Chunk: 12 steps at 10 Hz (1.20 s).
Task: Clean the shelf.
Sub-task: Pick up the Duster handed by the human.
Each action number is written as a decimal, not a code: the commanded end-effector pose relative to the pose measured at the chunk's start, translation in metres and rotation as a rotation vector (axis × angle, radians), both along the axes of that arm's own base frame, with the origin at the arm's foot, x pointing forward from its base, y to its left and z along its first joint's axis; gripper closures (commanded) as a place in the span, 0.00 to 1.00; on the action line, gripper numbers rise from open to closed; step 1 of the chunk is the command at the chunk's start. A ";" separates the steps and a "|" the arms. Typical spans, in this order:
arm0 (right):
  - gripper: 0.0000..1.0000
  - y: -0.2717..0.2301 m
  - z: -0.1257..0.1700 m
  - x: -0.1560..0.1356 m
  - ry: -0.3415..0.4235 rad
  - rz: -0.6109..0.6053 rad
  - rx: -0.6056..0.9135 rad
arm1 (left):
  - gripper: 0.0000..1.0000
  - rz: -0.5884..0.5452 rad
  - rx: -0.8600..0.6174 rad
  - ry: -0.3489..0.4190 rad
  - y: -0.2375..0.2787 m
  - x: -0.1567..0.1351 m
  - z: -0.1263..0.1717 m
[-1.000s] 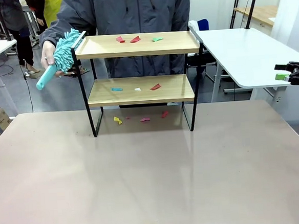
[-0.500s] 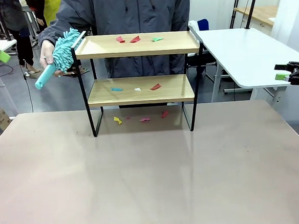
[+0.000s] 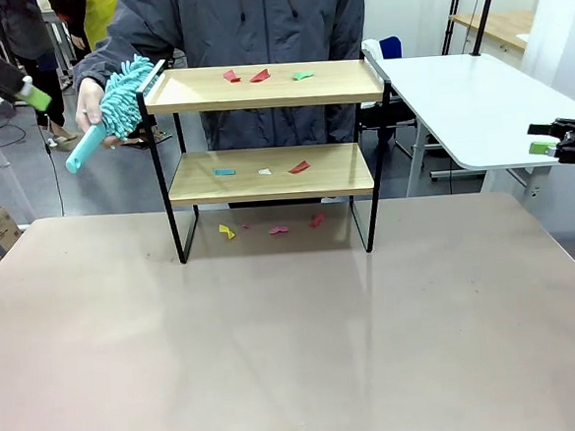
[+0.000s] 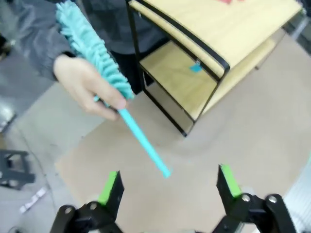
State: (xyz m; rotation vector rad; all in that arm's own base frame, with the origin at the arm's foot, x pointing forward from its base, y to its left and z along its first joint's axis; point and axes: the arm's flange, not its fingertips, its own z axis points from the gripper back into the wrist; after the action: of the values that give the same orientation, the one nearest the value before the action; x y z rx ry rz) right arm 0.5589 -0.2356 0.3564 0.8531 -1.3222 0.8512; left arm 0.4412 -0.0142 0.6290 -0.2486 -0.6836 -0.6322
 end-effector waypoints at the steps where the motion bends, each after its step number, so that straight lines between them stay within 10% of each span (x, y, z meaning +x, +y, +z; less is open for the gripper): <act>1: 0.00 0.003 0.005 -0.001 0.013 -0.003 -0.001 | 0.00 0.115 0.054 -0.041 -0.032 -0.012 -0.024; 6: 0.00 0.003 0.005 -0.001 0.013 -0.003 -0.001 | 0.00 0.266 0.112 -0.123 -0.064 0.002 -0.056; 12: 0.00 0.003 0.005 -0.001 0.013 -0.003 -0.001 | 0.00 0.301 0.133 -0.026 -0.054 0.047 -0.091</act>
State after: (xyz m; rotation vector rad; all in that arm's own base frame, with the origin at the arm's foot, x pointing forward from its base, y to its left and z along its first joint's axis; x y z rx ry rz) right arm 0.5590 -0.2353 0.3565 0.8535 -1.3221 0.8517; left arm 0.4823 -0.0706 0.5316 -0.0248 -0.6892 -0.4156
